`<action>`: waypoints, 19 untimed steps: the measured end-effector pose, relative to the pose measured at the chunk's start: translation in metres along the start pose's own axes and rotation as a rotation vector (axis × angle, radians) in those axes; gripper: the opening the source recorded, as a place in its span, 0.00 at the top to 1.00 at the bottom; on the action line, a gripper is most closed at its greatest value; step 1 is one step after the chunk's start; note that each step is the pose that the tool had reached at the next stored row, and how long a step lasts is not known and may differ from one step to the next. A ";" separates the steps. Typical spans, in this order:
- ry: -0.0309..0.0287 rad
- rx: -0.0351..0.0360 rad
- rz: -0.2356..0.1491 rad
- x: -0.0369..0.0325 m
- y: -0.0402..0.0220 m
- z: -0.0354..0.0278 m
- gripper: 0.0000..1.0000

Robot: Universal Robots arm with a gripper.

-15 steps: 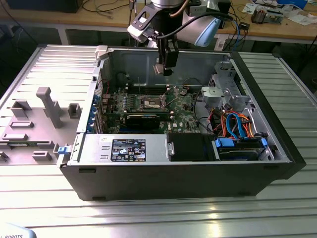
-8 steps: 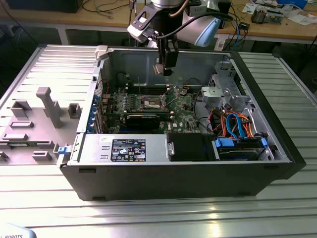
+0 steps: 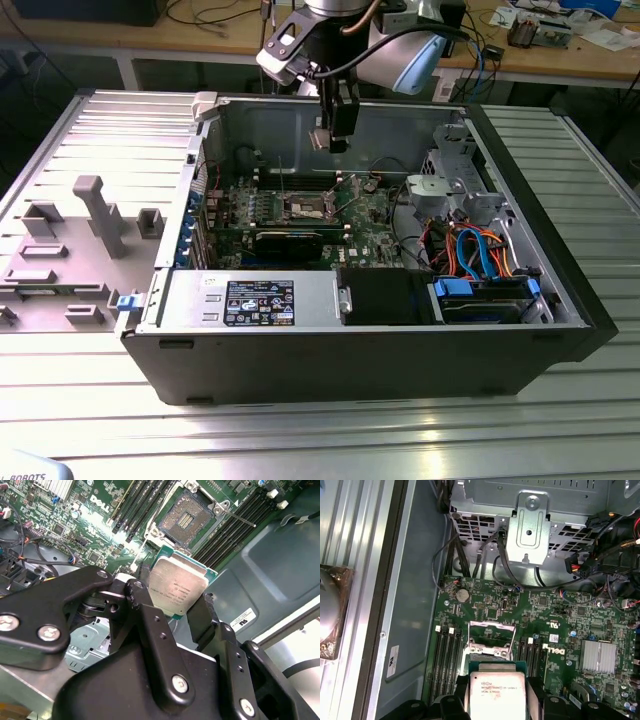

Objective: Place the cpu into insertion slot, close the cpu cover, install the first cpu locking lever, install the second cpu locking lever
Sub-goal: 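Place the cpu into insertion slot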

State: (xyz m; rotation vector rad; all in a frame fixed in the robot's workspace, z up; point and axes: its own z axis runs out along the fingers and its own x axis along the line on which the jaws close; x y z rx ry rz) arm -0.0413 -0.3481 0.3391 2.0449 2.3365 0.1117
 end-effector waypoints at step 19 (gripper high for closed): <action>-0.0024 -0.0004 0.024 -0.0001 -0.0003 0.0040 0.46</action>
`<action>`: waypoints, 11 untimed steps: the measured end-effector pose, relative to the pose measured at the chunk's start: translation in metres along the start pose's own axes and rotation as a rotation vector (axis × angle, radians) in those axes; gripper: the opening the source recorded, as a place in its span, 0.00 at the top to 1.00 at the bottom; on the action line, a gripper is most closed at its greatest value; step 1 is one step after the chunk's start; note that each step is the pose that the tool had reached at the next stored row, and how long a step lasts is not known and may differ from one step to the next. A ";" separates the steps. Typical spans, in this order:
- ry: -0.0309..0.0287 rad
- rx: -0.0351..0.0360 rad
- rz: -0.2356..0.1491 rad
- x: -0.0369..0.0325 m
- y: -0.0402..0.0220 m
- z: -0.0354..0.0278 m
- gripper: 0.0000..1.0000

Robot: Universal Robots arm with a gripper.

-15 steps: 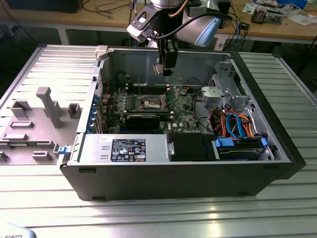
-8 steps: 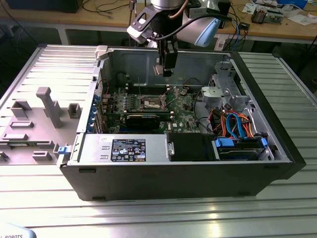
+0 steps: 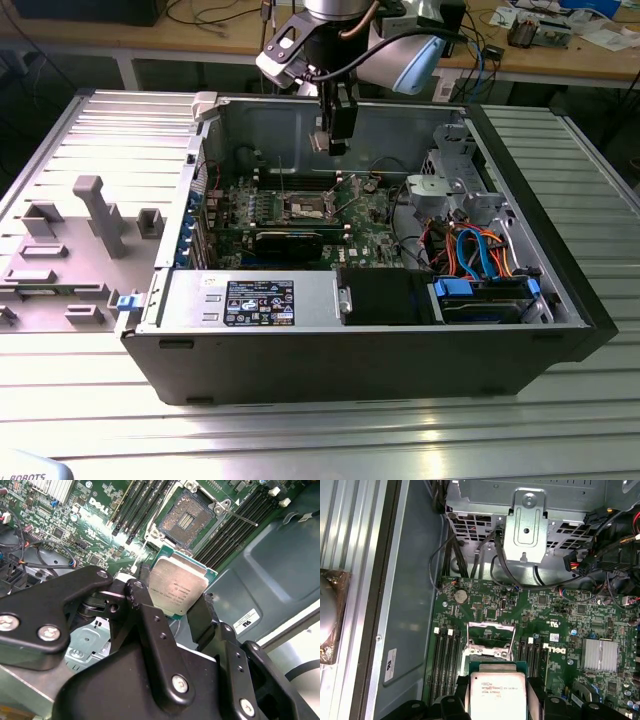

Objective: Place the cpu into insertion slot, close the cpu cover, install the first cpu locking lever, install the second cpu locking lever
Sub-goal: 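Place the cpu into insertion slot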

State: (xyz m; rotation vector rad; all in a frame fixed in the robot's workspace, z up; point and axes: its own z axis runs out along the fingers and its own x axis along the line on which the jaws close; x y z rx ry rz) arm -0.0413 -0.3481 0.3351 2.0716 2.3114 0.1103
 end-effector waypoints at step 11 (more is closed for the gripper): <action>-0.0030 -0.0005 0.032 -0.0001 -0.0004 0.0034 0.46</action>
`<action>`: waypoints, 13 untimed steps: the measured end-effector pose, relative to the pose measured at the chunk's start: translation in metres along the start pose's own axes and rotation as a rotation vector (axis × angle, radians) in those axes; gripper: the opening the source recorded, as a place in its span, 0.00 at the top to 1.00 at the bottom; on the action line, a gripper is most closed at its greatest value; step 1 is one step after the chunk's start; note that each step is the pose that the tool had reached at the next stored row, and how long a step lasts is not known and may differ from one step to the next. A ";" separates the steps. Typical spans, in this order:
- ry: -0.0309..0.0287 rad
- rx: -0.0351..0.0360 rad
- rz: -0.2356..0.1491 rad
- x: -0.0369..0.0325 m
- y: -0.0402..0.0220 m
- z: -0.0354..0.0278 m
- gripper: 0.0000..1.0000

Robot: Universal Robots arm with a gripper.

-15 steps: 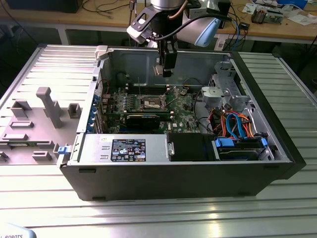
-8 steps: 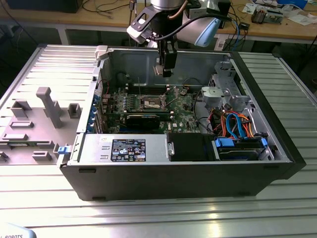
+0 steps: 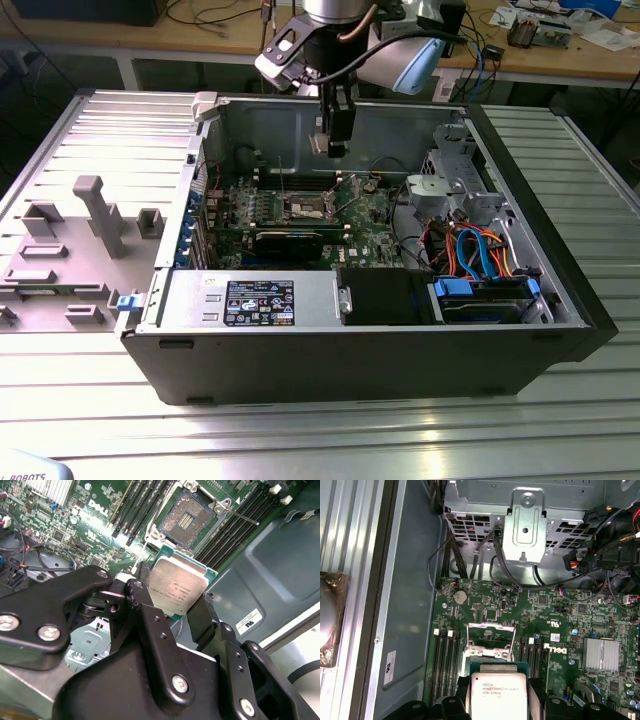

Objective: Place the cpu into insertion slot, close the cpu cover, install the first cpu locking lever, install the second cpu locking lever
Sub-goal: 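Place the cpu into insertion slot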

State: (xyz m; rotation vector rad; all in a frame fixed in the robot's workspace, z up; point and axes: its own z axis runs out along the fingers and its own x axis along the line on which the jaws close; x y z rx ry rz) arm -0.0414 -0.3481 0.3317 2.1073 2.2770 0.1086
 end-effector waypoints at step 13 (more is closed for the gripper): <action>-0.0008 -0.0001 0.009 0.0005 -0.0100 0.0088 0.46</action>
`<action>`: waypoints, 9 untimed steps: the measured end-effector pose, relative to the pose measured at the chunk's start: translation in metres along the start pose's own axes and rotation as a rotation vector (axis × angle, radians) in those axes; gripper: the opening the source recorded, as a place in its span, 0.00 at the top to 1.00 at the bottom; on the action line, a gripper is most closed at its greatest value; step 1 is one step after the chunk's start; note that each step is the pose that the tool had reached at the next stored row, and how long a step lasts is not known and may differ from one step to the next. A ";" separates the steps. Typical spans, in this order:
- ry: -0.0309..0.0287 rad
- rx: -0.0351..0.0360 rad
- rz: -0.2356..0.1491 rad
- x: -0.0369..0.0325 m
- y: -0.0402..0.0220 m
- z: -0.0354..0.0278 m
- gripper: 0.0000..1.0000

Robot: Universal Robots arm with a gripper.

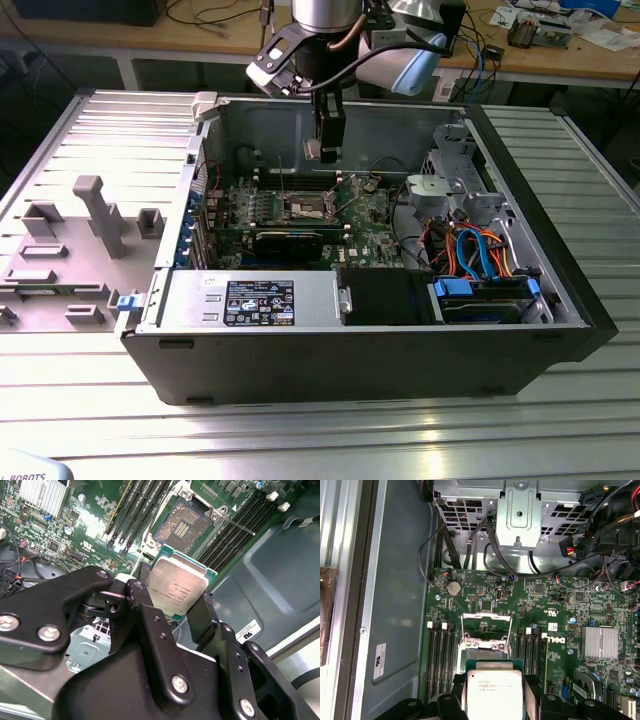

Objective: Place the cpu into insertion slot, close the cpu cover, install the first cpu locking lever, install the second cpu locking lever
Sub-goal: 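Place the cpu into insertion slot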

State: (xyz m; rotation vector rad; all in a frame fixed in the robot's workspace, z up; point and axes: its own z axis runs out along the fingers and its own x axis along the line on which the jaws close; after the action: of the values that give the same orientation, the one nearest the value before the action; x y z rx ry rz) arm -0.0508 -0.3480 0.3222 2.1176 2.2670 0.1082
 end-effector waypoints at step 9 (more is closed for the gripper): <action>0.0004 -0.0003 0.000 0.0000 0.0000 0.0007 0.46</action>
State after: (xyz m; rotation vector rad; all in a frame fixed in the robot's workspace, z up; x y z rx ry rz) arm -0.0507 -0.3480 0.3215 2.1177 2.2669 0.1090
